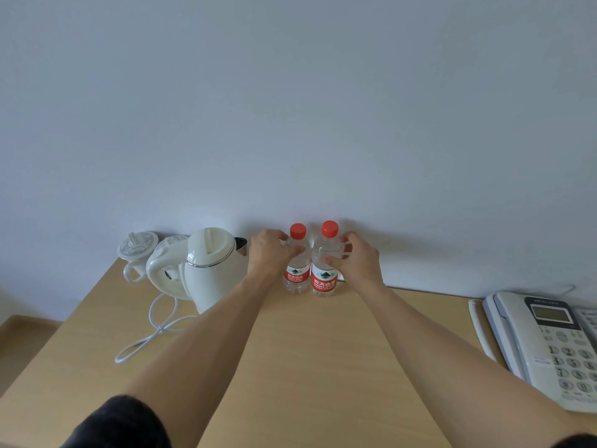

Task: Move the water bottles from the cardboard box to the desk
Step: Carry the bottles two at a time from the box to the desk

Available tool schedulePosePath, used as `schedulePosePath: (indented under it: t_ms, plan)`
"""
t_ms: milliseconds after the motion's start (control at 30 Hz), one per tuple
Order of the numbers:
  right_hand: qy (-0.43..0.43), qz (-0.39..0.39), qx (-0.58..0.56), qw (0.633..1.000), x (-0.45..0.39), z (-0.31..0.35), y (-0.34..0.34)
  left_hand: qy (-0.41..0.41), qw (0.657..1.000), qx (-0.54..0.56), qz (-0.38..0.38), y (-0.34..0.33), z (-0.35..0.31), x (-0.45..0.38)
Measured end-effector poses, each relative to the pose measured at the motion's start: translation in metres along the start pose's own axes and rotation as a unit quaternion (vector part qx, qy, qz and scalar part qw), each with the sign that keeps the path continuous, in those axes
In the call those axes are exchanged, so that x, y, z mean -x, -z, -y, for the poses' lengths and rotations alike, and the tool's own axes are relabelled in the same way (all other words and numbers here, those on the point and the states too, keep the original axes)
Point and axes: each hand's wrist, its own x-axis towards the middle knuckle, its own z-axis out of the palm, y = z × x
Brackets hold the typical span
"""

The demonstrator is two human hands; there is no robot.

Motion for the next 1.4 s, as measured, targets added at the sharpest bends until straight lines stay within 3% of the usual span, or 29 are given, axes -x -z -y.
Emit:
schedulePosePath:
  t_ms: [433, 667, 933, 1400]
  plan:
    - [0.007, 0.036, 0.043, 0.998, 0.002, 0.010, 0.015, 0.006, 0.999, -0.036, 0.030, 0.000, -0.012, 0.012]
    - [0.027, 0.042, 0.057, 0.997, 0.005, 0.015, 0.026, 0.002, 0.997, -0.073, 0.008, 0.007, -0.021, 0.024]
    - [0.073, 0.025, 0.101, 0.992, 0.012, 0.024, 0.041, -0.072, 0.980, -0.166, -0.081, 0.022, -0.045, 0.036]
    - [0.015, -0.067, 0.166, 0.984, 0.048, 0.037, 0.090, -0.213, 0.959, -0.183, -0.035, 0.027, -0.089, 0.049]
